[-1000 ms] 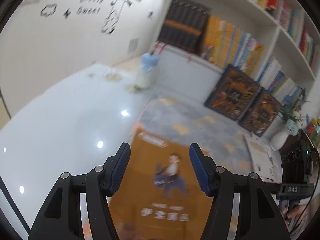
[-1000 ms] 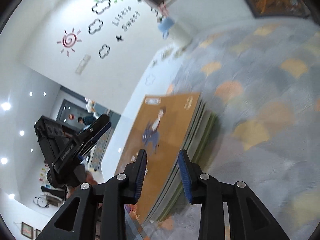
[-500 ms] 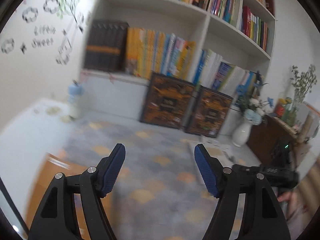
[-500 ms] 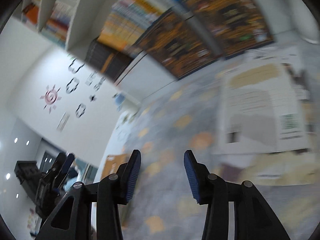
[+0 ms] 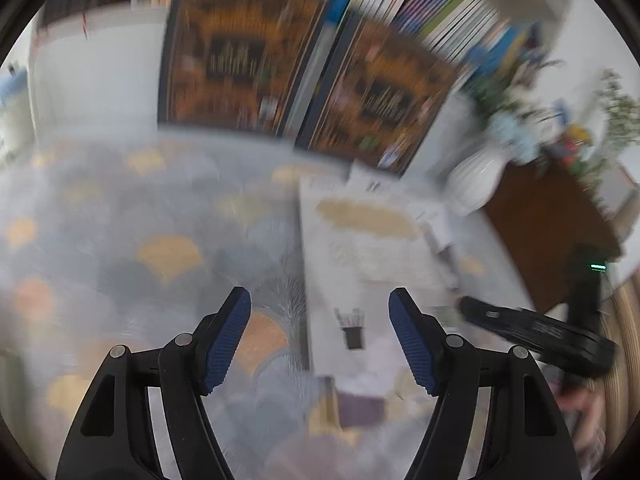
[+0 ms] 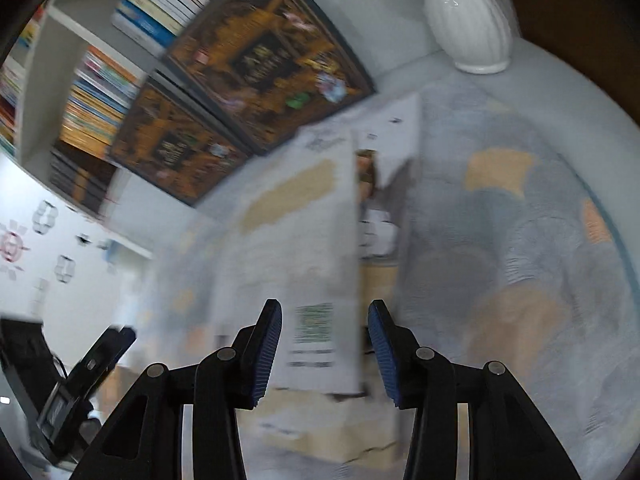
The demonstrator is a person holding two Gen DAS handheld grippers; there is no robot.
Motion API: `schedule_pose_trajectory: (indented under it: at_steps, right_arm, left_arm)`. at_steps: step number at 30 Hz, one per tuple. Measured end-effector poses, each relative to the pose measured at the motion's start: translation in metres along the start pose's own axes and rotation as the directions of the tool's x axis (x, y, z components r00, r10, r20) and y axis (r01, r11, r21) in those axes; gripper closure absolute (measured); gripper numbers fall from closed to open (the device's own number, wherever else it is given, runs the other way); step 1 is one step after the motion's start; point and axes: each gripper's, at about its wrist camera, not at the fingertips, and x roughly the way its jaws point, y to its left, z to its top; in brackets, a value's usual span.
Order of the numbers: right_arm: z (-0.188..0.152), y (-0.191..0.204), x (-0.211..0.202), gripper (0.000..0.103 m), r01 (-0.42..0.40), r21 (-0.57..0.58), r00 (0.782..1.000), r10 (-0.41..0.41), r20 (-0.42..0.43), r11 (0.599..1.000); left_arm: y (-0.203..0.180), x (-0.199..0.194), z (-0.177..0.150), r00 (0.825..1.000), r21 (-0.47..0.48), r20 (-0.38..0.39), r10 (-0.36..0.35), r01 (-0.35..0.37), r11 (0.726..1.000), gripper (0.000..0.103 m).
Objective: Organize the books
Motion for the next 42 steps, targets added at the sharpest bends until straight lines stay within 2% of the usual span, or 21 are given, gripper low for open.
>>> schedule_pose_trajectory:
  at_steps: [2,4,5,6,11,13,15,17,18,21,23,26,28,31,34,36,37,39,40,42]
  right_arm:
    - [0.002,-0.002,0.006,0.054,0.056,-0.012,0.998,-0.056,-0.003,0.998]
    - [0.001,-0.007,0.012,0.045,0.046,-0.020,0.999,-0.046,-0.008,0.999]
    - [0.002,-0.005,0.012,0.044,0.037,-0.031,0.999,-0.037,-0.010,0.999]
    - [0.003,-0.005,0.012,0.044,0.039,-0.044,0.999,-0.040,-0.015,0.998]
    - [0.004,-0.015,0.007,0.044,-0.043,0.023,0.999,0.043,-0.021,0.999]
    - [0.004,-0.011,0.003,0.044,-0.018,0.027,1.000,0.018,-0.011,0.999]
    - [0.003,-0.008,-0.001,0.044,0.014,0.004,1.000,-0.014,0.004,1.000]
    - [0.002,-0.006,0.000,0.045,-0.019,0.019,1.000,0.020,-0.010,1.000]
    - [0.000,-0.003,0.001,0.045,-0.038,0.019,0.999,0.038,-0.015,0.999]
    - [-0.007,0.011,0.008,0.045,0.010,-0.042,0.999,-0.011,-0.037,0.999]
    - [-0.013,0.015,0.010,0.041,-0.045,-0.023,0.997,0.043,-0.070,0.999]
    - [-0.025,0.023,0.005,0.041,-0.015,-0.072,0.997,0.009,-0.080,0.997]
    - [-0.037,0.019,0.000,0.041,-0.058,-0.055,0.994,0.053,-0.098,0.997]
    - [-0.068,0.009,-0.011,0.041,-0.188,-0.014,0.970,0.184,-0.157,0.982]
    - [-0.112,0.007,-0.022,0.041,-0.270,-0.035,0.932,0.252,-0.259,0.962]
    - [-0.139,0.004,-0.031,0.043,-0.321,-0.054,0.908,0.291,-0.302,0.945]
    - [-0.144,0.001,-0.035,0.045,-0.327,-0.058,0.907,0.296,-0.299,0.943]
    - [-0.146,-0.007,-0.036,0.048,-0.340,-0.028,0.904,0.318,-0.288,0.940]
    - [-0.144,-0.011,-0.033,0.050,-0.354,-0.011,0.898,0.337,-0.285,0.935]
    - [-0.138,-0.015,-0.024,0.062,-0.373,0.009,0.893,0.361,-0.268,0.928]
  left_arm:
    - [0.002,0.031,-0.002,0.997,-0.021,-0.076,0.000,-0.002,1.000,0.033]
    - [0.003,0.046,-0.009,0.994,-0.026,-0.107,-0.011,0.009,1.000,0.033]
    - [0.000,0.044,-0.011,0.997,0.001,-0.079,-0.005,0.005,1.000,0.033]
    - [-0.004,0.043,-0.012,0.997,0.037,-0.083,0.008,-0.005,0.999,0.033]
    - [-0.005,0.041,-0.015,0.997,0.064,-0.078,-0.009,0.014,0.998,0.033]
    - [-0.005,0.039,-0.013,0.998,0.068,-0.063,0.010,-0.006,0.998,0.033]
    - [-0.007,0.039,-0.011,0.997,0.077,-0.071,-0.014,0.020,0.997,0.033]
    - [-0.013,0.045,-0.011,0.994,0.095,-0.098,-0.049,0.058,0.994,0.033]
    - [-0.017,0.048,-0.011,0.994,0.113,-0.103,-0.045,0.056,0.992,0.033]
    - [-0.033,0.046,-0.019,0.995,0.193,-0.104,-0.004,0.024,0.981,0.033]
    - [-0.041,0.039,-0.024,0.995,0.229,-0.092,0.035,-0.013,0.973,0.031]
    - [-0.039,0.027,-0.034,0.992,0.224,-0.126,0.031,-0.002,0.975,0.031]
    - [-0.034,0.013,-0.047,0.988,0.233,-0.145,0.049,-0.014,0.972,0.031]
    - [-0.023,-0.022,-0.080,0.981,0.250,-0.190,0.038,0.011,0.968,0.032]
    - [-0.009,-0.056,-0.116,0.972,0.241,-0.236,0.004,0.055,0.969,0.032]
    - [0.002,-0.069,-0.130,0.972,0.233,-0.232,0.026,0.030,0.972,0.031]
    - [0.011,-0.074,-0.132,0.976,0.218,-0.208,0.056,-0.009,0.976,0.032]
    - [0.026,-0.075,-0.128,0.985,0.193,-0.162,0.057,-0.025,0.981,0.032]
    - [0.036,-0.069,-0.125,0.984,0.171,-0.167,0.064,-0.035,0.985,0.038]
    - [0.045,-0.068,-0.120,0.990,0.152,-0.136,0.046,-0.025,0.988,0.044]
